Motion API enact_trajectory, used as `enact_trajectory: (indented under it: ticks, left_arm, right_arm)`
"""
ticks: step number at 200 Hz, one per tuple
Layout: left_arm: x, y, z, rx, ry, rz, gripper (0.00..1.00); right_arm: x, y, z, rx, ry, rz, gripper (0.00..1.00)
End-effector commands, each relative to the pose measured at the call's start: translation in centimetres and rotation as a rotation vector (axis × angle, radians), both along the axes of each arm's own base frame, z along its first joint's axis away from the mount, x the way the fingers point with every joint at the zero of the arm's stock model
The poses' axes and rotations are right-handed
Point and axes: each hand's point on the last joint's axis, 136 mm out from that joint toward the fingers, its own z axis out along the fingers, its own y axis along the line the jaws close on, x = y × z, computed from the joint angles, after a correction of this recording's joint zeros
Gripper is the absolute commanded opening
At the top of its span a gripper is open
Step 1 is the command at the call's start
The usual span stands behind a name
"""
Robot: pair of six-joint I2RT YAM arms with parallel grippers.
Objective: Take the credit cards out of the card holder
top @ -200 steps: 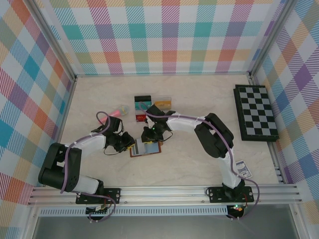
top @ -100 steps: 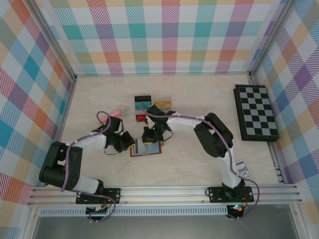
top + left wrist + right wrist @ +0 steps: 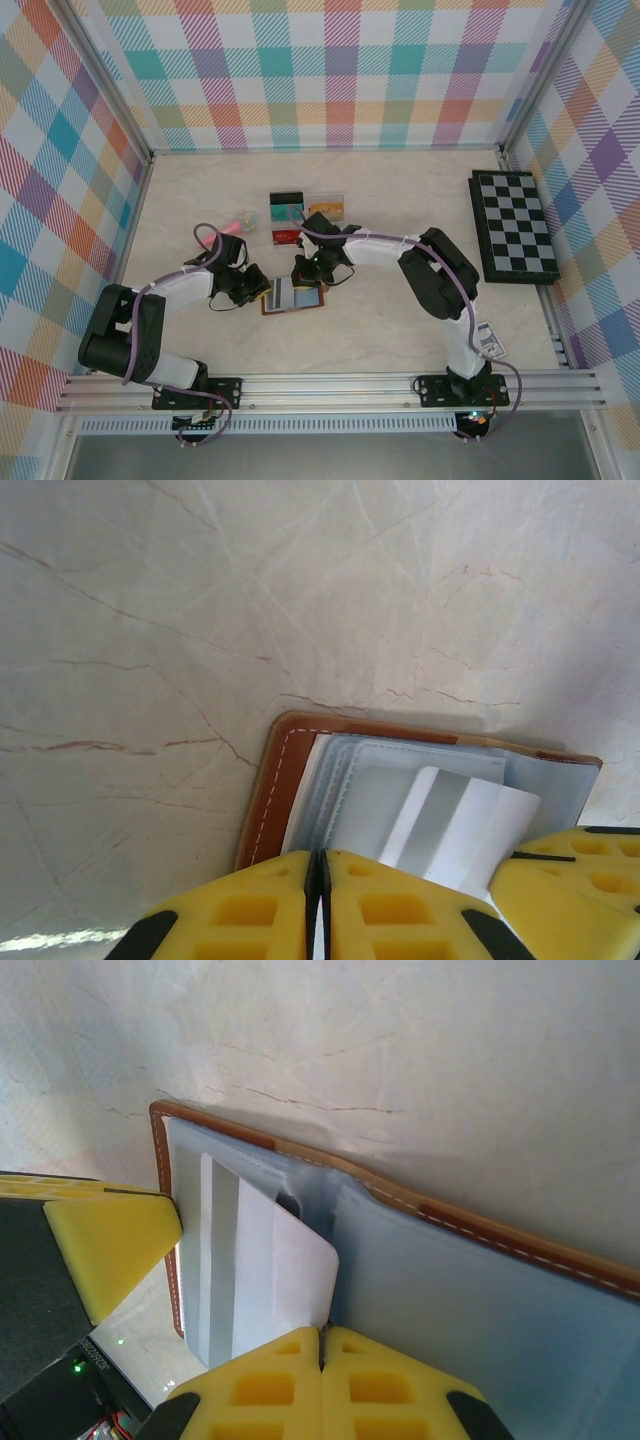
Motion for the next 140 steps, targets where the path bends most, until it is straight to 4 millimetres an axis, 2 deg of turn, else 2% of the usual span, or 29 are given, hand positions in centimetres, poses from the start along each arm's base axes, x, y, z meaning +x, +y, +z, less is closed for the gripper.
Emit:
enact_trajectory:
  ticks: [1,18,47,70,105,140]
  left_arm:
    - [-1.9,0.9,-1.4,0.072,0.073,-0.014,0.13]
    - [-1.2,0.6,-0.1,0.054,0.035,-0.022,0.14]
    - [-0.4,0.4,2.0,0.05,-0.01,-0.035,0.17]
    - [-0.2,-1.0,3.1,-0.024,-0.023,-0.063,0.15]
    - [-0.3,-2.1,3.1,-0.066,-0.018,-0.087,0.11]
    - [-0.7,-2.6,1.5,-0.065,0.027,-0.104,0.06]
  right_arm:
    - [0.2,-0.1,1.2,0.024,-0.012,-0.014,0.03]
    - [0.2,0.0,0.8,0.022,0.001,-0.015,0.06]
    - [0.1,0.0,0.1,0.012,0.025,-0.028,0.2]
    - [-0.1,0.0,-0.1,0.006,0.047,-0.03,0.25]
    - [-0.2,-0.1,-0.5,0.001,0.065,-0.036,0.26]
    - [-0.2,-0.2,-1.0,-0.013,0.082,-0.039,0.26]
